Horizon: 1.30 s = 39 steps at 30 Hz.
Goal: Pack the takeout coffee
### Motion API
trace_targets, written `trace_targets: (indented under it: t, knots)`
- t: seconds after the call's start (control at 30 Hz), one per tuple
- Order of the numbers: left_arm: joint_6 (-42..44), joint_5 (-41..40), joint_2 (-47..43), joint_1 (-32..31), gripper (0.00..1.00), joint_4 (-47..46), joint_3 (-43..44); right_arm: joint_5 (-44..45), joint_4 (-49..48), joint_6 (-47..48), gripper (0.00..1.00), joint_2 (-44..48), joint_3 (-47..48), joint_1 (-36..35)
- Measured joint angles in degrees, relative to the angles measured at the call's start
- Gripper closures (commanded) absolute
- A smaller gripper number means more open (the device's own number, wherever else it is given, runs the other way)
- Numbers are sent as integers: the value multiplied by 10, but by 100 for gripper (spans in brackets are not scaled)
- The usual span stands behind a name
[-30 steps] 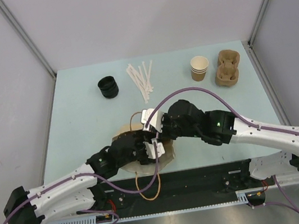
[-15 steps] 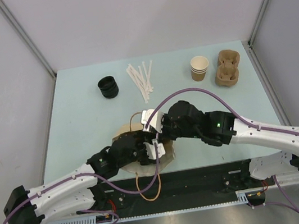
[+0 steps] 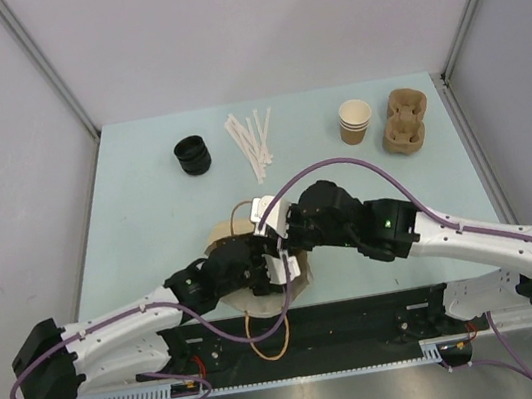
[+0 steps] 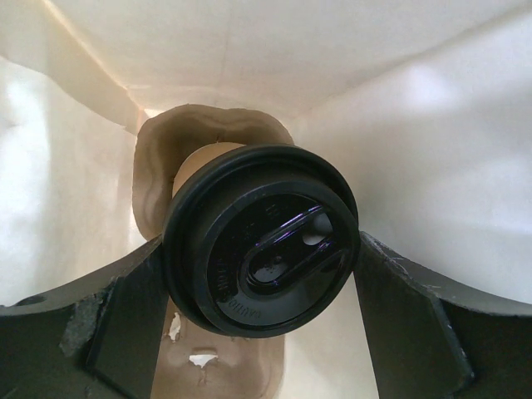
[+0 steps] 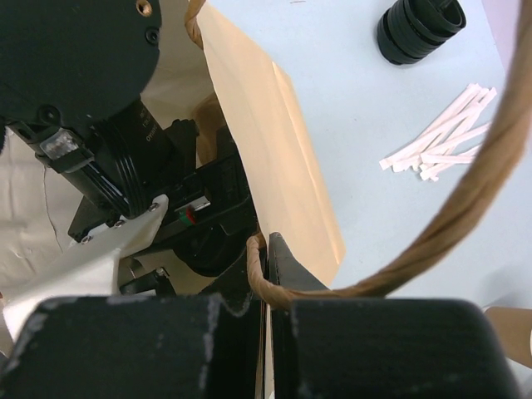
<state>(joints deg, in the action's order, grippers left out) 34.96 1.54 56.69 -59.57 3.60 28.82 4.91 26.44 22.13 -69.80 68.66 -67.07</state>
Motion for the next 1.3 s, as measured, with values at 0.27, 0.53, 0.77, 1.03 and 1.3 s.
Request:
trace_targets:
  t: [0.27,0.53,0.77,1.03,1.3]
  knots:
    - [-2,-1,22,0,88,-1,6,-2,0,0,100,0,-2,-2]
    - [-5,2,36,5,89,2,16,-6,-1,0,100,-1,-2,-2]
    - [-10,29,72,37,89,26,52,-26,-13,0,100,-6,-2,24]
    - [-11,82,112,85,89,77,104,-118,-4,-9,100,-47,37,100]
    - [1,154,172,139,91,134,170,-187,-2,-6,100,-85,68,164]
